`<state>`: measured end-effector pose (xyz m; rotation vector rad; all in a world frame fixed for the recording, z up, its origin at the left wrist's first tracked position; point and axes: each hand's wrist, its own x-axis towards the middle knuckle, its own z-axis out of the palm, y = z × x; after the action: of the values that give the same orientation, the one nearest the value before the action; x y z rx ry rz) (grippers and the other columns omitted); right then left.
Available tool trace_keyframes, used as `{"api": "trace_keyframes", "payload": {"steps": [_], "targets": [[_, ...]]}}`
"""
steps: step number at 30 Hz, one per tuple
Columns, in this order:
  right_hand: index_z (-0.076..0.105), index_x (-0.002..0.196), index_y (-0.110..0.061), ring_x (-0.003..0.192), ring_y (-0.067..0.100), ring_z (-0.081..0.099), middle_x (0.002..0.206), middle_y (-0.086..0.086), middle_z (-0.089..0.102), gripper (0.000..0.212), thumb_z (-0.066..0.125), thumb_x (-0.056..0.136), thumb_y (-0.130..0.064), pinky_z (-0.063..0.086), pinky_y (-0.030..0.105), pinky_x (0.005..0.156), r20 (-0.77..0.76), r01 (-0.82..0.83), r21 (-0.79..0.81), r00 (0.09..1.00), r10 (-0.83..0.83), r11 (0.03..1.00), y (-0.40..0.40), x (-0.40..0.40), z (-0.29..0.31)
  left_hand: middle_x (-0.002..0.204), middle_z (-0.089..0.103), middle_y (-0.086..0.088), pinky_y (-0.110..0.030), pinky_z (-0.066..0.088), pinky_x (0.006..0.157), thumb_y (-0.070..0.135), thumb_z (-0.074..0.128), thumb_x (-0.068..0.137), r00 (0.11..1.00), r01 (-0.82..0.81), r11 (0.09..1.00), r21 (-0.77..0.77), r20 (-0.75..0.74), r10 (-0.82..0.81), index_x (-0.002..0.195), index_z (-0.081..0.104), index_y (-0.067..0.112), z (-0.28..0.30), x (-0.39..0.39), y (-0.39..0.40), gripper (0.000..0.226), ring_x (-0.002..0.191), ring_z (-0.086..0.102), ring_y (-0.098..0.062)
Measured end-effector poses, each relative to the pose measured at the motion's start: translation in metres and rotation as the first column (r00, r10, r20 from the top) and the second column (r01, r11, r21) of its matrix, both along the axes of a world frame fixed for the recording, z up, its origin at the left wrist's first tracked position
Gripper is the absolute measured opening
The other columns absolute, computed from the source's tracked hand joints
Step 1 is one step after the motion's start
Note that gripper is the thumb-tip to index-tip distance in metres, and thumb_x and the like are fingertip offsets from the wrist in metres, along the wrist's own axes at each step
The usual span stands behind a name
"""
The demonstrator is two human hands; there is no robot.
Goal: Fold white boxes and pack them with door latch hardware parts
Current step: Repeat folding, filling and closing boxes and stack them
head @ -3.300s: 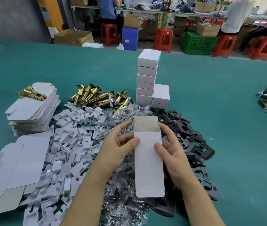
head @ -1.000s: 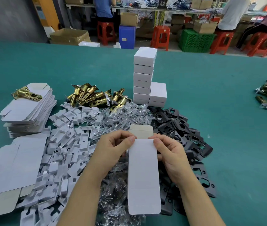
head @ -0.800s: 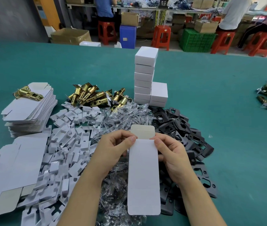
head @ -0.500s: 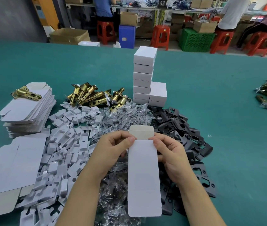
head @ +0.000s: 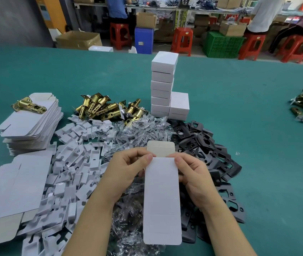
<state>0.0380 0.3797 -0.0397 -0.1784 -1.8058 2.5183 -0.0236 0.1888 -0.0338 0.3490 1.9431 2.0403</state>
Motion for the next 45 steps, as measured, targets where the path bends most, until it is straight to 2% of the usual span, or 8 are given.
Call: {"api": "trace_keyframes", "payload": {"steps": [5,9,12,17,23,34,40,45], "targets": [[0.081,0.097,-0.018,0.075,0.016,0.073,0.093,0.006,0.077,0.020,0.066,0.091,-0.028,0.058,0.024,0.057,-0.006,-0.001,-0.021,1.000,0.000,1.000,0.0005,0.0002,0.0000,0.110,0.074,0.011,-0.038,0.051,0.078,0.033,0.074,0.079,1.000,0.010,1.000,0.028,0.014,-0.010,0.092,0.081,0.023,0.0047,0.0039,0.0008,0.019,0.089,0.059,-0.022],[0.080,0.094,-0.019,0.071,0.017,0.071,0.089,0.006,0.075,0.016,0.070,0.089,-0.030,0.057,0.025,0.055,-0.007,0.007,-0.022,1.000,-0.007,1.000,0.0003,-0.0003,-0.0014,0.095,0.066,-0.020,-0.032,0.050,0.072,0.033,0.073,0.081,1.000,-0.001,1.000,0.005,-0.016,0.001,0.095,0.080,0.026,0.0068,0.0052,0.0002,0.017,0.082,0.057,-0.019],[0.080,0.093,-0.019,0.068,0.011,0.069,0.087,0.003,0.074,0.015,0.068,0.091,-0.027,0.054,0.021,0.053,-0.037,0.020,0.018,0.999,-0.019,1.000,-0.0001,0.0005,-0.0022,0.101,0.069,-0.017,-0.043,0.044,0.075,0.028,0.074,0.091,1.000,0.027,0.999,-0.031,-0.012,-0.028,0.093,0.080,0.024,0.0071,0.0046,0.0010,0.008,0.084,0.055,-0.025],[0.080,0.091,-0.020,0.091,0.018,0.070,0.121,-0.002,0.074,0.017,0.063,0.092,-0.023,0.057,0.029,0.070,-0.116,0.073,0.129,0.992,-0.058,0.989,-0.0021,0.0015,-0.0038,0.098,0.073,-0.014,-0.037,0.053,0.075,0.037,0.068,0.089,0.986,0.164,0.982,-0.096,-0.012,-0.166,0.102,0.079,0.027,0.0065,0.0069,0.0024,0.020,0.085,0.067,-0.028],[0.083,0.095,-0.025,0.113,0.015,0.070,0.126,-0.009,0.072,0.022,0.063,0.091,-0.019,0.057,0.027,0.089,-0.152,0.097,0.186,0.986,-0.069,0.978,-0.0023,0.0021,-0.0048,0.108,0.077,0.005,-0.028,0.059,0.076,0.035,0.070,0.088,0.978,0.203,0.971,-0.126,-0.016,-0.206,0.108,0.080,0.033,0.0062,0.0075,0.0028,0.022,0.098,0.074,-0.016],[0.059,0.095,-0.016,0.063,0.010,0.059,0.086,0.001,0.065,0.016,0.074,0.087,-0.018,0.047,0.019,0.047,-0.132,0.158,-0.027,0.978,-0.160,0.987,-0.0011,-0.0008,-0.0065,0.106,0.068,0.015,-0.043,0.064,0.068,0.042,0.078,0.077,0.993,-0.081,0.996,-0.029,-0.084,0.078,0.110,0.054,0.049,0.0051,0.0058,0.0070,0.041,0.084,0.072,-0.030],[0.069,0.105,-0.022,0.067,0.011,0.068,0.087,0.002,0.074,0.021,0.075,0.085,-0.025,0.053,0.021,0.051,-0.114,0.141,-0.006,0.983,-0.141,0.990,0.0023,-0.0003,-0.0066,0.089,0.073,0.002,-0.028,0.050,0.055,0.025,0.065,0.098,0.994,0.105,0.992,-0.067,-0.030,-0.107,0.106,0.074,0.033,0.0065,0.0058,0.0033,0.014,0.067,0.063,-0.011],[0.078,0.098,-0.021,0.078,0.014,0.070,0.095,0.003,0.076,0.025,0.074,0.082,-0.041,0.057,0.024,0.060,-0.106,0.130,0.059,0.987,-0.123,0.990,-0.0006,0.0005,-0.0036,0.087,0.075,0.000,-0.027,0.057,0.061,0.033,0.068,0.086,0.995,0.098,0.995,-0.019,0.017,-0.098,0.101,0.078,0.031,0.0086,0.0054,0.0021,0.018,0.075,0.068,-0.013]]}}
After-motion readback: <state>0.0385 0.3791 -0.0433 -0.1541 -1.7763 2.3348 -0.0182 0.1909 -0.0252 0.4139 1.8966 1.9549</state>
